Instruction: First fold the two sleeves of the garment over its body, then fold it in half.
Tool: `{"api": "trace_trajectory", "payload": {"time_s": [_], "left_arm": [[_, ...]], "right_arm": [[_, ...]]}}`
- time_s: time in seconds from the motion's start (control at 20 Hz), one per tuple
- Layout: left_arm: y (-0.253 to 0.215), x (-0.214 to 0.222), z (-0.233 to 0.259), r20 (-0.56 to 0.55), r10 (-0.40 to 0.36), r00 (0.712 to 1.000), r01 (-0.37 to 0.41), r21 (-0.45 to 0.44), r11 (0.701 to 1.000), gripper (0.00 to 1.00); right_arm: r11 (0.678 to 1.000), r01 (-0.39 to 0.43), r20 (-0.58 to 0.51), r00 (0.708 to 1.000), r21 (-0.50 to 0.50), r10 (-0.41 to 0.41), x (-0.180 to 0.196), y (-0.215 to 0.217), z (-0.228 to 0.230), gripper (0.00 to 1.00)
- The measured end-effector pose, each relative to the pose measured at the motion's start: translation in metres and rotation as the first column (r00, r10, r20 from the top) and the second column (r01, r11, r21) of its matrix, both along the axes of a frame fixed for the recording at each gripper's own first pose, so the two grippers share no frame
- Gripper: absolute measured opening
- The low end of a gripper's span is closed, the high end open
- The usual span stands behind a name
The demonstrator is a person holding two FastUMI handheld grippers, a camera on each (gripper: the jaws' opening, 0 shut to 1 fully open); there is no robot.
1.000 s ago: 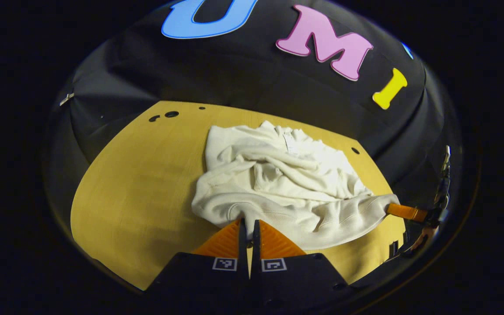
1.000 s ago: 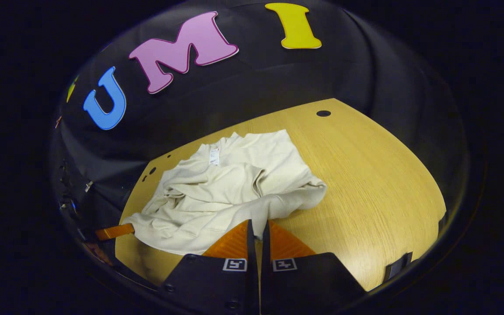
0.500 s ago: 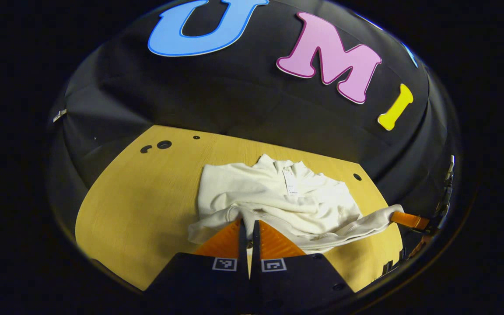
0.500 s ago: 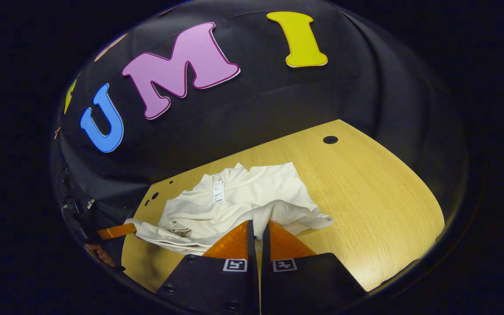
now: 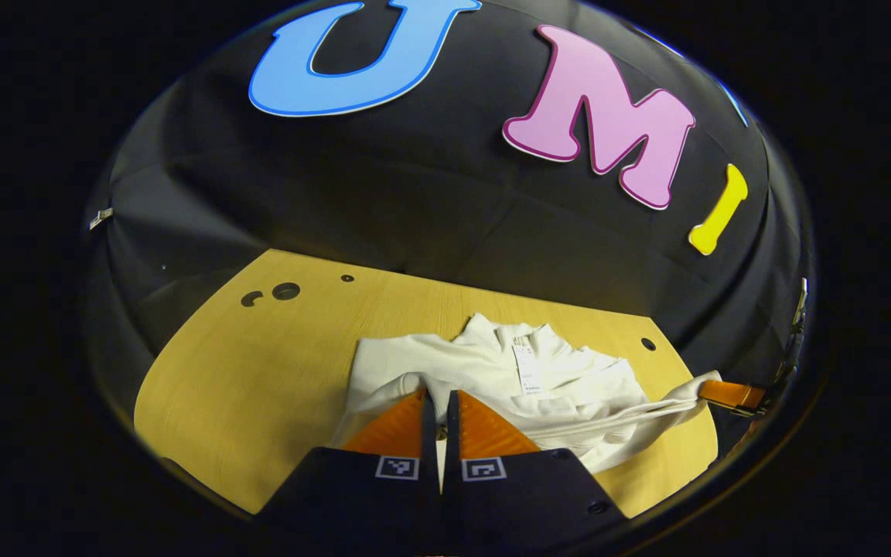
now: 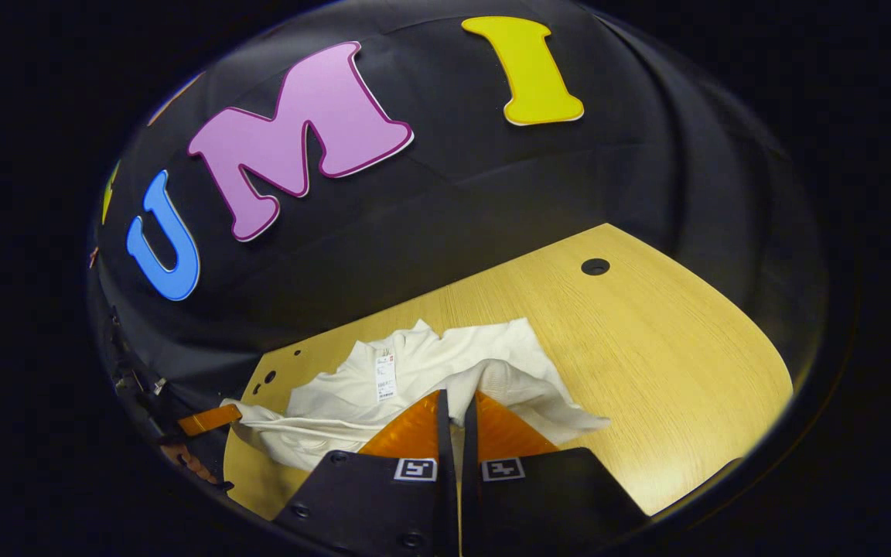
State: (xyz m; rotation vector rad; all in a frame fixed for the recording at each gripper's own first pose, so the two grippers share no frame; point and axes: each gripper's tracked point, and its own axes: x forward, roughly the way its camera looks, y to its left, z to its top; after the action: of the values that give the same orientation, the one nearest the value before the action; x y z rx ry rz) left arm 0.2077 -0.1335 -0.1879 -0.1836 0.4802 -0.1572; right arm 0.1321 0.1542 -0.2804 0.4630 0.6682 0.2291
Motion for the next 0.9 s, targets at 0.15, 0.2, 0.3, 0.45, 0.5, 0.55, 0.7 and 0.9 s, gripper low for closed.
{"api": "trace_trajectory", "payload": {"time_s": [0.15, 0.2, 0.3, 0.45, 0.5, 0.55, 0.7, 0.9], "left_arm": [[0.002, 0.021, -0.002, -0.008, 0.024, 1.000, -0.025, -0.018, 1.000, 0.06], [0.003, 0.028, -0.002, -0.009, 0.034, 0.999, -0.034, -0.026, 0.999, 0.06], [0.004, 0.042, -0.008, -0.014, 0.050, 0.999, -0.050, -0.027, 0.998, 0.06], [0.003, 0.060, -0.026, -0.035, 0.066, 0.997, -0.065, 0.010, 0.998, 0.06], [0.002, 0.066, -0.032, -0.043, 0.071, 0.997, -0.070, 0.019, 0.997, 0.06], [0.001, 0.072, -0.039, -0.050, 0.075, 0.996, -0.074, 0.025, 0.997, 0.06], [-0.001, 0.087, -0.064, -0.083, 0.089, 0.993, -0.087, 0.036, 0.996, 0.06], [-0.002, 0.100, -0.095, -0.137, 0.100, 0.986, -0.094, 0.052, 0.994, 0.06]], "right_arm": [[1.000, 0.012, 0.006, 1.000, 0.009, -0.012, 0.024, 0.004, -0.003, 0.06], [1.000, 0.014, 0.009, 1.000, 0.013, -0.014, 0.030, 0.007, -0.005, 0.06], [1.000, 0.012, 0.013, 1.000, 0.013, -0.012, 0.043, 0.012, -0.010, 0.06], [1.000, 0.012, 0.007, 1.000, 0.012, -0.012, 0.061, 0.022, -0.025, 0.06], [1.000, 0.016, -0.002, 1.000, 0.012, -0.016, 0.067, 0.025, -0.033, 0.06], [1.000, 0.021, -0.013, 1.000, 0.012, -0.021, 0.072, 0.026, -0.041, 0.06], [1.000, 0.029, -0.049, 0.998, 0.008, -0.029, 0.082, 0.030, -0.070, 0.06], [1.000, 0.012, -0.102, 0.995, -0.019, -0.014, 0.084, 0.037, -0.108, 0.06]]}}
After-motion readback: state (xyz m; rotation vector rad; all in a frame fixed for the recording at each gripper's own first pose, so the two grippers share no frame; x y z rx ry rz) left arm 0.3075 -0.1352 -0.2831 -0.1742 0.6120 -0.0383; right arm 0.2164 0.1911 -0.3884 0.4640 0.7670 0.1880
